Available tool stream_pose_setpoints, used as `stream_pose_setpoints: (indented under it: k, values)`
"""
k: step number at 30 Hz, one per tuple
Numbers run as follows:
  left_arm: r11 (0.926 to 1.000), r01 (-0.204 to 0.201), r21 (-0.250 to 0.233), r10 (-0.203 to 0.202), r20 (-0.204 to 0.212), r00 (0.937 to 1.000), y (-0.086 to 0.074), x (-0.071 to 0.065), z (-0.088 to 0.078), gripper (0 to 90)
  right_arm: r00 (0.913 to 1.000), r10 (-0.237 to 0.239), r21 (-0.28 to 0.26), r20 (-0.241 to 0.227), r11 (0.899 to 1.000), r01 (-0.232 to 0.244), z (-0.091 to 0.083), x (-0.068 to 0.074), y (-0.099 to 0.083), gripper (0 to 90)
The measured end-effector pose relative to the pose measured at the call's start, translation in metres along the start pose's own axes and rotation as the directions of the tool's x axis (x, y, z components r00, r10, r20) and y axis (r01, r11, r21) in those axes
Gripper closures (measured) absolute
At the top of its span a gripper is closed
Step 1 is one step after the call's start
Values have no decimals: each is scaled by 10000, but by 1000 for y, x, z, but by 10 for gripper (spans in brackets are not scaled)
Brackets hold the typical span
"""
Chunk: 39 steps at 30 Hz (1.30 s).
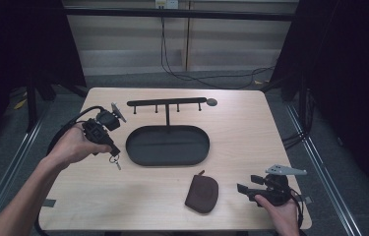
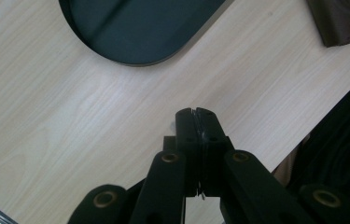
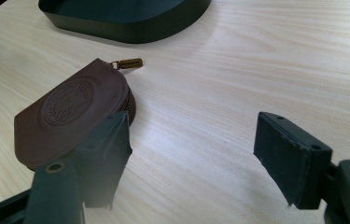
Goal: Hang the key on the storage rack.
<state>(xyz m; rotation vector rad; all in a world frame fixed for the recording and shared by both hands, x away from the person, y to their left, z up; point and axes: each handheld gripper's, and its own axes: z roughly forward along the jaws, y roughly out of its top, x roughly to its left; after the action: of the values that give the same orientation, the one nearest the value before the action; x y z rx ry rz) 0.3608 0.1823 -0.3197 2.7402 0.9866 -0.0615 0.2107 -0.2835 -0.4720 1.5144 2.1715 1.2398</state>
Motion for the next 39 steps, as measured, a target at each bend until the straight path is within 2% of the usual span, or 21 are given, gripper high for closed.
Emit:
stream_pose_setpoints:
  k: [3,8,14,16,25,30,39]
  values:
    - [10000,78,-24,-78,-36,10000,6,4,-9,895,10000,34,2,-6,10000,-34,0,0,0,268]
    - [10000,-32,-6,32,-41,10000,14,3,-16,895,10000,37,11,-1,10000,-37,0,0,0,268]
    - [9998,5,223,2,-291,9996,26,3,-17,896,10000,47,-11,-52,10000,-47,-1,-1,0,265]
    - [9999,-27,135,29,-204,9998,30,4,-20,895,10000,44,-2,-50,10000,-44,-1,-1,0,264]
    - [9999,-85,83,87,-292,9995,49,3,-30,895,10000,18,13,-36,10000,-18,0,-1,0,262]
    - [9995,-220,225,228,-342,9992,62,4,-33,896,10000,22,16,-83,10000,-22,0,-1,0,261]
    - [9999,-2,143,8,-411,9992,76,9,-34,896,10000,9,16,-84,10000,-8,0,-1,0,261]
